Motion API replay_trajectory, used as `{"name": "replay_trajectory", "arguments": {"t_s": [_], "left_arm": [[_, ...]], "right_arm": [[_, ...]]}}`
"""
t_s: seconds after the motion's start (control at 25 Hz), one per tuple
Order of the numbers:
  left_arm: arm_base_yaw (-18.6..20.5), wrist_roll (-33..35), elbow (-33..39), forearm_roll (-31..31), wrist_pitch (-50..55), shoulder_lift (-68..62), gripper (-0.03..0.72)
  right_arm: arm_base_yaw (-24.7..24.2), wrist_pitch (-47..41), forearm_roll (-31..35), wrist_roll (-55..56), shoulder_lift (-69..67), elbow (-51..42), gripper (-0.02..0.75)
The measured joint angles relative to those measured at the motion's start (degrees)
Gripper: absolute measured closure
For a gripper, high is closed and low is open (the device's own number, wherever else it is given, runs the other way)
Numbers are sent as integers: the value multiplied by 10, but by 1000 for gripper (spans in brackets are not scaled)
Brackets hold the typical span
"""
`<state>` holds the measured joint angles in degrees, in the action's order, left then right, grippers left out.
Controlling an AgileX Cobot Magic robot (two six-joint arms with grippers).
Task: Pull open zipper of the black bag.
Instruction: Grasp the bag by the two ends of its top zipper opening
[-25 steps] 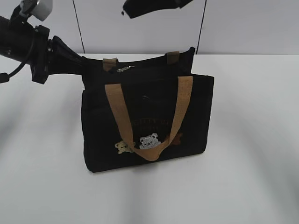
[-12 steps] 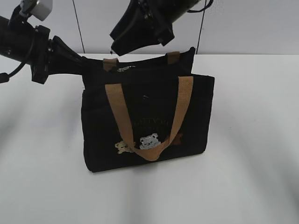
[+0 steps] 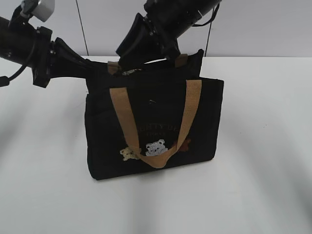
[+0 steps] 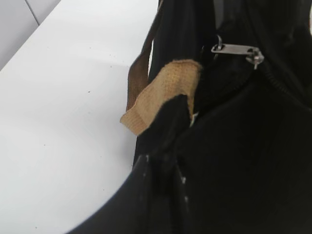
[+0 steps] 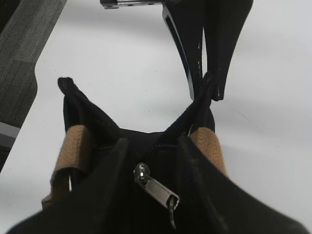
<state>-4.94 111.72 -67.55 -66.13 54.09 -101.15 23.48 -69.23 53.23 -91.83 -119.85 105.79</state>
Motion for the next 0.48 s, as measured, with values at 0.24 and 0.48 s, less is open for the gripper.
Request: {"name": "replay_trajectory", "arguments": {"t_s": [0.24,0.48], "left_arm": [[0,0,0,0,0,0,634],[0,0,0,0,0,0,634]], "right_arm": [[0,0,0,-13,-6,0,498],[0,-1,3,-36,-19,0,498]]}}
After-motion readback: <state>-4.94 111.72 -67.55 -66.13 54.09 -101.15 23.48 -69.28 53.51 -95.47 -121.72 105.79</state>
